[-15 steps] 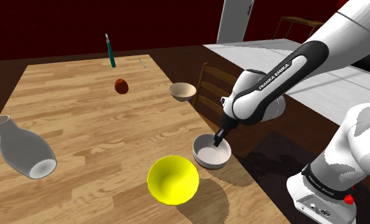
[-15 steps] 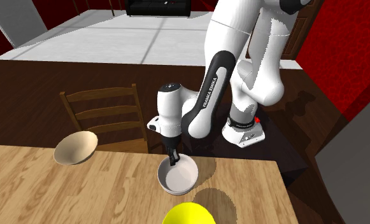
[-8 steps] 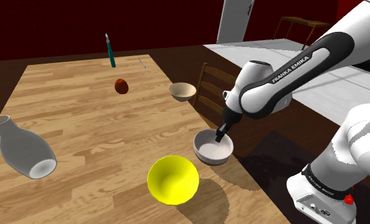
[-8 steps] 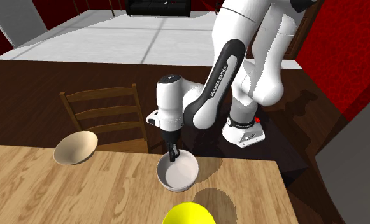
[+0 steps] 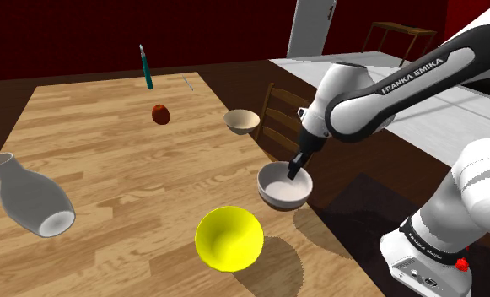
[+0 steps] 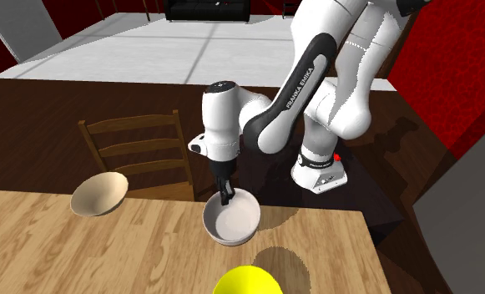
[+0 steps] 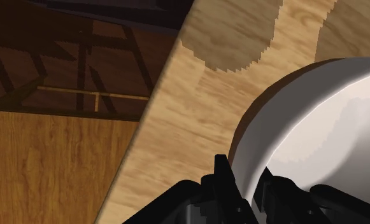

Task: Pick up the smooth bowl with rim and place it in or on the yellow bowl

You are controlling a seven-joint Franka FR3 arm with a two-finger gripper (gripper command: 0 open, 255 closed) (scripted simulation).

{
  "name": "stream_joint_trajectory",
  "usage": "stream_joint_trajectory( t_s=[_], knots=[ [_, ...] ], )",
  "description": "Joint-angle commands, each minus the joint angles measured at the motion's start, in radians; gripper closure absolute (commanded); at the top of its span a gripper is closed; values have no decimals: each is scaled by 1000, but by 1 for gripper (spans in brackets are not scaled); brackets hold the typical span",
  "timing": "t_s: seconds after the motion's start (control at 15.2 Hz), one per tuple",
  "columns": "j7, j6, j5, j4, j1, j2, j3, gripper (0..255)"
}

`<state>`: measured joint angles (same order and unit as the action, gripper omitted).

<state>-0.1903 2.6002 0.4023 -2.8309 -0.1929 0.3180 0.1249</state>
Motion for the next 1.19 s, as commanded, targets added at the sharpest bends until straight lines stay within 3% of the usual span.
stream_joint_trajectory(
  t_s=[0.0,0.86,1.12],
  knots=[
    [16,-38,-15,5,6,33,3,255],
    [79,-263,-79,75,38,192,3,255],
    [187,-240,-48,124,-12,142,89,255]
  ],
)
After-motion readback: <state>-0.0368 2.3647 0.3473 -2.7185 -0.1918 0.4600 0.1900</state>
